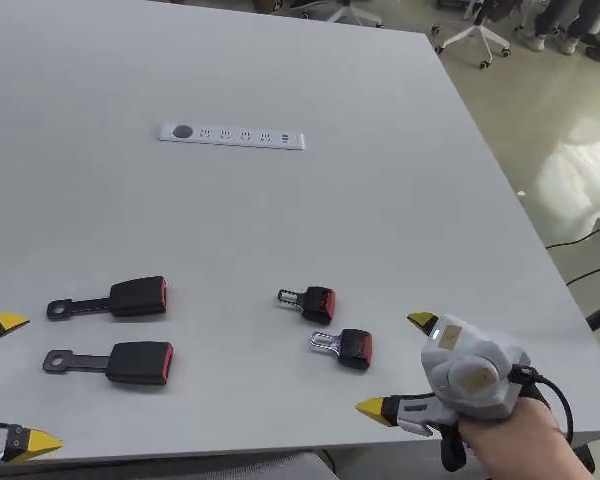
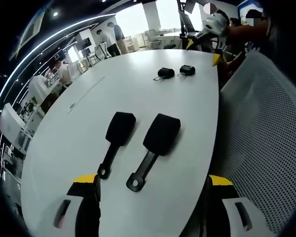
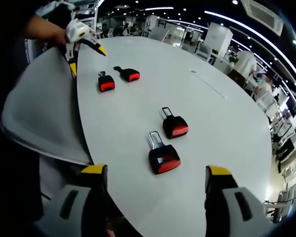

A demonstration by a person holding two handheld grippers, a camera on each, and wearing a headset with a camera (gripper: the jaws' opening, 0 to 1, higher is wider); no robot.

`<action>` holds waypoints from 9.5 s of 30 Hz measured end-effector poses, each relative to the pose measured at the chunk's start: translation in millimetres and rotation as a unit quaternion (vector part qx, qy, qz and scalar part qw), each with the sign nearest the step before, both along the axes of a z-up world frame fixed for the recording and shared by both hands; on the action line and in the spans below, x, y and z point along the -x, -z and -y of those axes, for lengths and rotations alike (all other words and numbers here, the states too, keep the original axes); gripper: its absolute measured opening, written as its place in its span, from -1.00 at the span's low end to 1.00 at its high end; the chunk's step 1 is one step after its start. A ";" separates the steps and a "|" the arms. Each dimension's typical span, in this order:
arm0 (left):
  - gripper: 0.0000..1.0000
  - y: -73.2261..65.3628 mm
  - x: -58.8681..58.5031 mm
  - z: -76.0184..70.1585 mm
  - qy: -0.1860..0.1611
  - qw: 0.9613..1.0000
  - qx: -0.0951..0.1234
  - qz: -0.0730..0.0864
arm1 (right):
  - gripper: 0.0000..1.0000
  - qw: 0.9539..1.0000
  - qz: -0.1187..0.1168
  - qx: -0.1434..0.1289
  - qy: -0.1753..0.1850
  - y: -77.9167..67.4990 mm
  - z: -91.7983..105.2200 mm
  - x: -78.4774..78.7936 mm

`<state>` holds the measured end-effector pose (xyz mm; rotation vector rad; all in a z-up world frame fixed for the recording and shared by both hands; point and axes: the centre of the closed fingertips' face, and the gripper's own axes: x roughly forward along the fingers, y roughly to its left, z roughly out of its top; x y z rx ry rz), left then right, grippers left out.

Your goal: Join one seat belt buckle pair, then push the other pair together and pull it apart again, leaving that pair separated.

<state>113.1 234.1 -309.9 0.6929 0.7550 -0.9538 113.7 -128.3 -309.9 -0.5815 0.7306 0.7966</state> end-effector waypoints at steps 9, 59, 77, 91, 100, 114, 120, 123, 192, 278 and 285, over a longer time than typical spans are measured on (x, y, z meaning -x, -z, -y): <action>0.48 10.9 -8.4 17.2 0.049 0.998 -0.027 -0.012 | 0.43 0.999 -0.021 0.001 -0.033 11.2 -8.2 -4.4; -0.34 56.4 -22.6 67.8 0.193 0.973 -0.084 -0.092 | -0.29 0.977 -0.129 0.049 -0.160 66.2 -18.6 -38.3; -0.35 59.6 -25.5 65.3 0.177 0.974 -0.097 -0.108 | -0.27 0.971 -0.132 0.053 -0.191 65.1 -19.4 -38.3; -0.35 56.7 -23.1 66.8 0.161 0.975 -0.098 -0.115 | -0.24 0.962 -0.141 0.094 -0.214 65.0 -18.7 -36.1; -0.35 57.1 -23.6 67.0 0.153 0.976 -0.096 -0.119 | -0.28 0.959 -0.144 0.101 -0.223 65.1 -20.6 -36.6; -0.35 61.4 -26.6 65.0 0.151 0.977 -0.090 -0.117 | -0.28 0.961 -0.137 0.072 -0.229 64.4 -63.1 -28.1; -0.35 63.0 -27.6 64.5 0.148 0.979 -0.086 -0.116 | -0.28 0.959 -0.130 0.061 -0.243 64.2 -94.6 -26.0; -0.35 63.1 -27.6 64.9 0.148 0.978 -0.086 -0.115 | -0.28 0.960 -0.126 0.053 -0.246 63.7 -110.5 -27.1; -0.36 61.1 -27.1 66.5 0.177 0.975 -0.072 -0.111 | -0.33 0.947 -0.112 0.017 -0.299 63.1 -245.8 -26.6; -0.23 21.7 -115.5 55.9 0.072 0.994 -0.058 -0.060 | -0.27 0.987 -0.078 0.032 -0.134 40.7 -69.9 -104.2; -0.20 33.1 -122.9 58.0 0.078 0.993 -0.054 -0.074 | -0.24 0.989 -0.084 0.040 -0.115 43.0 -48.0 -108.5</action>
